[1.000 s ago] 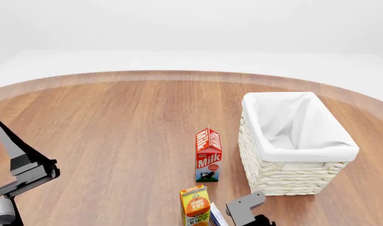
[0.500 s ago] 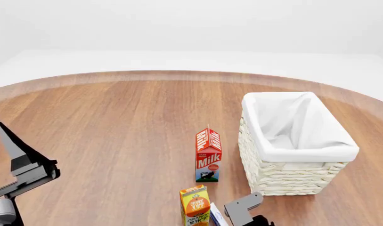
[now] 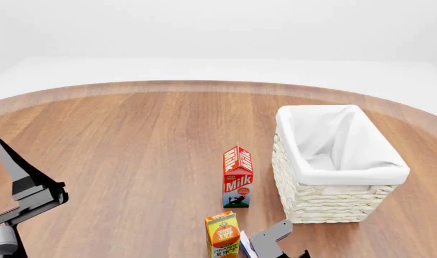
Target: Pick up the cream cheese box and the butter, and put them in the basket.
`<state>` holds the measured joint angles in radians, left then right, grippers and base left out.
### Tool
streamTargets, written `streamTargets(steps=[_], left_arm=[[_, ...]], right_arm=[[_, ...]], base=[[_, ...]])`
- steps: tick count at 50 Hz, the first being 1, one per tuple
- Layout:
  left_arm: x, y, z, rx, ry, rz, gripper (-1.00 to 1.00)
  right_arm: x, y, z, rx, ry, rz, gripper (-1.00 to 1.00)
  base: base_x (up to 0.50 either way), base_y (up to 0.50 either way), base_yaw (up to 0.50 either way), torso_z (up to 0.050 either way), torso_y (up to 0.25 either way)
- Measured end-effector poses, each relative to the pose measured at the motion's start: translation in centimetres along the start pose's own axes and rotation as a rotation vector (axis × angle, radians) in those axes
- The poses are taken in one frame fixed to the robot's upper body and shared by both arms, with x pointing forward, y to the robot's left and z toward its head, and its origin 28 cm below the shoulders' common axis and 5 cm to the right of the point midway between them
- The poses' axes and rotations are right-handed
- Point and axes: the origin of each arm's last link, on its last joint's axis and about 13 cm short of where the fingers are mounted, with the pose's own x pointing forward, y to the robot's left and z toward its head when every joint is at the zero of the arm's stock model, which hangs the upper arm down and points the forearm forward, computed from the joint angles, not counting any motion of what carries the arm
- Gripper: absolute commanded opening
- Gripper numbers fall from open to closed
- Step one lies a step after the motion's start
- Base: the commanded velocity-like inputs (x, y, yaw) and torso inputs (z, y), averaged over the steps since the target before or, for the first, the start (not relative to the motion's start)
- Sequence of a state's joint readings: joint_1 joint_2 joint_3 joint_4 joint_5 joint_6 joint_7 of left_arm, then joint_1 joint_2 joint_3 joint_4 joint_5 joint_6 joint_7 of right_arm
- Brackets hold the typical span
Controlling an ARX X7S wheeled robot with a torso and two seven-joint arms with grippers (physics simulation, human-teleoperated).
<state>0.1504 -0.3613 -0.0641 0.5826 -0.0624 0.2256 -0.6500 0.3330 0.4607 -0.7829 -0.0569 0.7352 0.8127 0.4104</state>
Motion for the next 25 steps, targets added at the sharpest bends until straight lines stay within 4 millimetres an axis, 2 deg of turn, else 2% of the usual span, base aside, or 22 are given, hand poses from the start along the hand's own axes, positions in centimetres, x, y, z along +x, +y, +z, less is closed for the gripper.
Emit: streamTargets(steps=[12,25], left_arm=[[-0.1,0.0,0.0,0.001,0.001,0.0,1.0],[-0.1,0.0,0.0,0.0,0.002,-0.002,1.0]], right_arm=[[-0.6,-0.2,0.4,-0.006,-0.047,-0.032,-1.0],[-4.2,-0.6,2.4,-0.038,-0.241,-0.152,-1.0]], base=[[0.0,0.0,0.0,0.0,0.001],[0.0,0.0,0.0,0.0,0.001]])
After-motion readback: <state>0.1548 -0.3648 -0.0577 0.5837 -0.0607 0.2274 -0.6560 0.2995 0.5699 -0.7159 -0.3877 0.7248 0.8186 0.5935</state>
